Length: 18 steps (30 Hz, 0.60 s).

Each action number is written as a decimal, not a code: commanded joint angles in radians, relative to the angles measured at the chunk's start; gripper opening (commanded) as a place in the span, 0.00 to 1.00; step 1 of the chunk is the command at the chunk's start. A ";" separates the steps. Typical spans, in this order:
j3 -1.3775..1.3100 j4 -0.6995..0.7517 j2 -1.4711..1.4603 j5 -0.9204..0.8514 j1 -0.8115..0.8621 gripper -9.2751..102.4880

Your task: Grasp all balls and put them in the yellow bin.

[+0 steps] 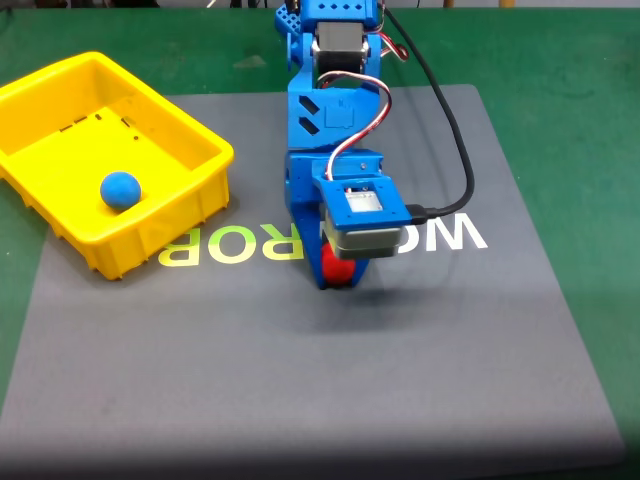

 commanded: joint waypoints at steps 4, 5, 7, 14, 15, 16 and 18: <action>-0.069 -0.021 0.229 0.015 0.015 0.08; -0.069 -0.021 0.258 0.014 0.021 0.08; -0.069 -0.021 0.311 0.008 0.040 0.08; -0.063 0.048 0.488 -0.023 0.170 0.08; -0.058 0.063 0.508 -0.029 0.195 0.08; -0.052 0.075 0.528 -0.034 0.219 0.08; -0.018 0.083 0.572 -0.043 0.270 0.08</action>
